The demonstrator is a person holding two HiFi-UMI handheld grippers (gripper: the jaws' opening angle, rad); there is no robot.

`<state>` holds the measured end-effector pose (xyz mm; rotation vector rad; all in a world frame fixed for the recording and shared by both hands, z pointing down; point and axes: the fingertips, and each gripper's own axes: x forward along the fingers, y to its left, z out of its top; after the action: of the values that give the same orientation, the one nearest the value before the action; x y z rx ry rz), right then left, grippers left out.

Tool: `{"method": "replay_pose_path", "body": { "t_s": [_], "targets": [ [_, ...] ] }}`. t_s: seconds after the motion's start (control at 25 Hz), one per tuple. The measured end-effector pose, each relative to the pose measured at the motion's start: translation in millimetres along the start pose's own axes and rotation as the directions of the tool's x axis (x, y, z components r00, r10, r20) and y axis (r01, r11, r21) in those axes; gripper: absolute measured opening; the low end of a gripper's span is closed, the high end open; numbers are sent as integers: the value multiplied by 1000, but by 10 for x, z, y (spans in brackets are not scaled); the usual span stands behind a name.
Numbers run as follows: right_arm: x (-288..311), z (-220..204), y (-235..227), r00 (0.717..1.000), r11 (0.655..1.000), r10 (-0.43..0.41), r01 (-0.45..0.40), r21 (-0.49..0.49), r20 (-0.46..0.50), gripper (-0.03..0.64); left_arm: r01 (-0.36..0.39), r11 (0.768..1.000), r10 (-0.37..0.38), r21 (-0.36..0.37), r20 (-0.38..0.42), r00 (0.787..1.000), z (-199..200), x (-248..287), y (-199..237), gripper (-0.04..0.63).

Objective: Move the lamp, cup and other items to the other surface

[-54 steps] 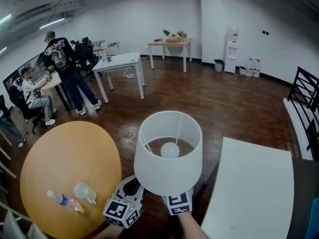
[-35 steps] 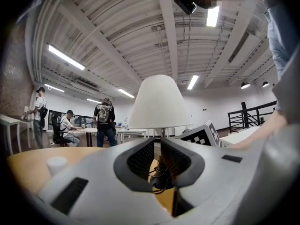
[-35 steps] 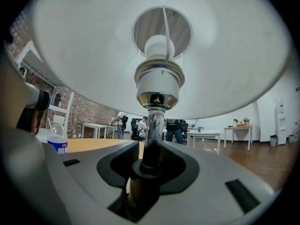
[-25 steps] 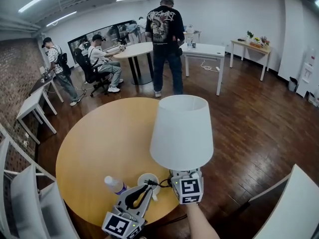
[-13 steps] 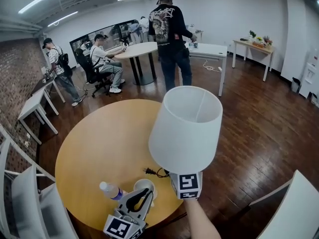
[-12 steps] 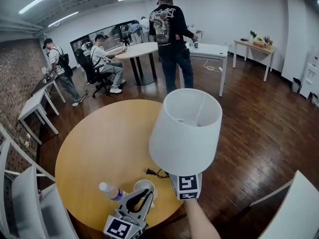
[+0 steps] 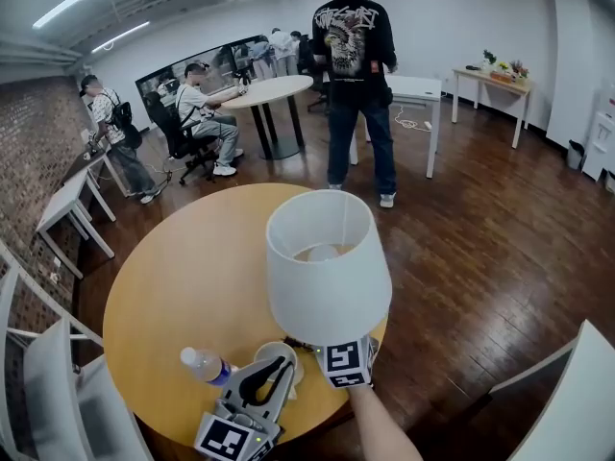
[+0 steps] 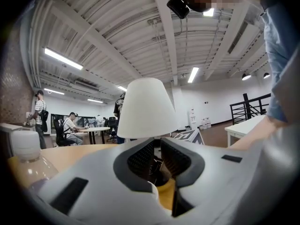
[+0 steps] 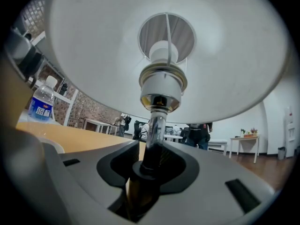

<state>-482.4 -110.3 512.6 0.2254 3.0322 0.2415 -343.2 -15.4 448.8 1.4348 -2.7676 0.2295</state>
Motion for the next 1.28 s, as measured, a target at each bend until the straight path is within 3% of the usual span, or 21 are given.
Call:
{"method": "replay_pose_path", "body": {
  "t_s": [0.2,0.28,0.32,0.6,0.8,1.0,1.2,1.28],
  "targets": [
    [15,-71,-4,1000,1000,7,-7,22,-2,150,-2,1000,2,-7,-3,1000,-62,-42,-19,56],
    [15,-114,10,999,999,30,-29,45,-19,259,-8,1000,8,-21,-2,1000,-84,-53,-10,56],
    [-1,-127,18,999,998,34,-33,49,-27,277,-9,1000,9,-25,-3,1000,-102,-59,-8,57],
    [-310,-146,5,999,997,-4,8,73,-49,278,-7,999,6,-38,-22,1000,-114,-66,9,57],
    [-890,-90,37,995,990,-47,58,128,-91,276,-15,999,15,-37,-2,1000,-168,-61,4,57],
    [-1440,310,71,986,971,-130,148,186,-108,266,66,996,-65,-61,8,998,-45,-49,-152,57],
    [-1834,906,256,980,968,-172,188,168,-105,221,187,981,-185,-58,45,982,143,-66,-348,11],
    [-1985,1107,362,974,966,-198,213,146,-115,155,242,969,-238,-56,63,969,201,-95,-416,9]
  ]
}}
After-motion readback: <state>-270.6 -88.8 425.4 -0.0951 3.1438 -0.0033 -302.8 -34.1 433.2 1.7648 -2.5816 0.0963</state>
